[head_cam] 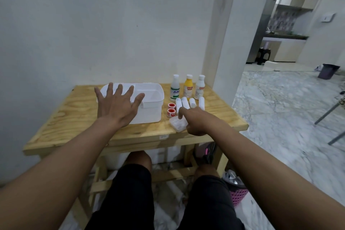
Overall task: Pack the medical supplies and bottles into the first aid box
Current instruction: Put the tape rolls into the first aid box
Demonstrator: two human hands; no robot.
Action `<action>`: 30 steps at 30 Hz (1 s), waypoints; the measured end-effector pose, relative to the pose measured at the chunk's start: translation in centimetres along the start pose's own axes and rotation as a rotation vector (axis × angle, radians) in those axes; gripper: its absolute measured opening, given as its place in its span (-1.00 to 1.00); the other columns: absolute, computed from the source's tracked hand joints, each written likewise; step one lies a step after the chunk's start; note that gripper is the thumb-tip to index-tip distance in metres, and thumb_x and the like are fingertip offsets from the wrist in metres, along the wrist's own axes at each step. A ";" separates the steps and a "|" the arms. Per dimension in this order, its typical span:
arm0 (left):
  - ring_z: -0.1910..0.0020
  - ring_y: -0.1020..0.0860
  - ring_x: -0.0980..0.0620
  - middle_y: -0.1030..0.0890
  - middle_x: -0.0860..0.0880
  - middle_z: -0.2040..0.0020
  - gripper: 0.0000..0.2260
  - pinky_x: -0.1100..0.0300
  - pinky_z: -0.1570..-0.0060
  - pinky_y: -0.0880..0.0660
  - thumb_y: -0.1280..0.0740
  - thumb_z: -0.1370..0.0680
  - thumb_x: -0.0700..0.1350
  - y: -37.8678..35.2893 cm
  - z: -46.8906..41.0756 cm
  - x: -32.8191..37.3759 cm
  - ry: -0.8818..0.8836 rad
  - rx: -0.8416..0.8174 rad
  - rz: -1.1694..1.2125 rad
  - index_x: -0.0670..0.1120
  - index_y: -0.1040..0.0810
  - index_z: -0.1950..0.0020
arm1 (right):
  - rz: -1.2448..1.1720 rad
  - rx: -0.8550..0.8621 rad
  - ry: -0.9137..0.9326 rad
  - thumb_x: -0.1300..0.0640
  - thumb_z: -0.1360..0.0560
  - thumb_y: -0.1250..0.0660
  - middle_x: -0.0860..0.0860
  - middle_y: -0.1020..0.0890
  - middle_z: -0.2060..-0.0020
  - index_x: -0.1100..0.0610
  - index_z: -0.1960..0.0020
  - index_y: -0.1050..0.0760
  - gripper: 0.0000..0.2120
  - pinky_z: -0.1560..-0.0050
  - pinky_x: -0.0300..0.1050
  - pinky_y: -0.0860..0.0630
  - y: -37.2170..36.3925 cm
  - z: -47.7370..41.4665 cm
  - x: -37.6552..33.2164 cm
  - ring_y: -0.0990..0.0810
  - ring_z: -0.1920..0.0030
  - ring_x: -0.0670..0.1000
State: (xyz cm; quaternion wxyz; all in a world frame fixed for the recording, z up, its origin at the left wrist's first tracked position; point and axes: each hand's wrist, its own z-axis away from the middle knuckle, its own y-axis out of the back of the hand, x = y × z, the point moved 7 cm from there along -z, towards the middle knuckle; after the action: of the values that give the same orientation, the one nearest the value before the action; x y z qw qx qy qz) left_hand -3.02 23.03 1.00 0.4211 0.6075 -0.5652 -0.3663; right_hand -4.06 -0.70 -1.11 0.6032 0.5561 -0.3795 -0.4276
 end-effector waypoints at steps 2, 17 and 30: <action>-0.61 -0.03 -0.17 -0.25 -0.08 -0.59 -0.26 -0.40 -0.46 0.17 0.31 -0.55 0.39 0.0 0.1 0.0 -0.004 0.007 0.006 0.12 -0.17 -0.61 | 0.028 -0.017 -0.011 0.28 -0.53 -0.27 0.13 -0.34 -0.42 0.05 -0.40 -0.31 -0.54 -0.32 0.12 -0.33 0.2 -0.2 0.3 -0.28 -0.41 0.18; -0.60 -0.09 -0.15 -0.28 -0.08 -0.58 -0.34 -0.34 -0.49 0.13 0.25 -0.60 0.33 0.3 0.1 -0.3 -0.010 0.044 0.107 0.12 -0.19 -0.61 | 0.085 -0.068 -0.016 -0.07 -0.41 -0.51 0.07 -0.46 -0.33 -0.01 -0.46 -0.33 -0.32 -0.16 0.01 -0.46 1.9 -1.8 1.3 -0.40 -0.28 0.09; -0.62 0.10 -0.12 -0.03 -0.08 -0.65 -0.38 -0.27 -0.51 0.16 0.19 -0.60 0.33 1.0 -2.1 -2.2 -0.005 -0.070 0.220 0.15 0.00 -0.64 | -0.048 0.131 0.016 -0.28 -0.35 -0.49 -0.01 -0.53 -0.27 0.01 -0.38 -0.39 -0.28 0.00 -0.03 -0.41 14.1 -3.3 -2.0 -0.48 -0.11 0.06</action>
State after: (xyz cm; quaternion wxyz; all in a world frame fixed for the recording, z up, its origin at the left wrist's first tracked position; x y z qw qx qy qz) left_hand -1.72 25.45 2.67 0.4785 0.5259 -0.6162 -0.3388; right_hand -0.33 2.49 12.70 0.5579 0.6068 -0.3884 -0.4119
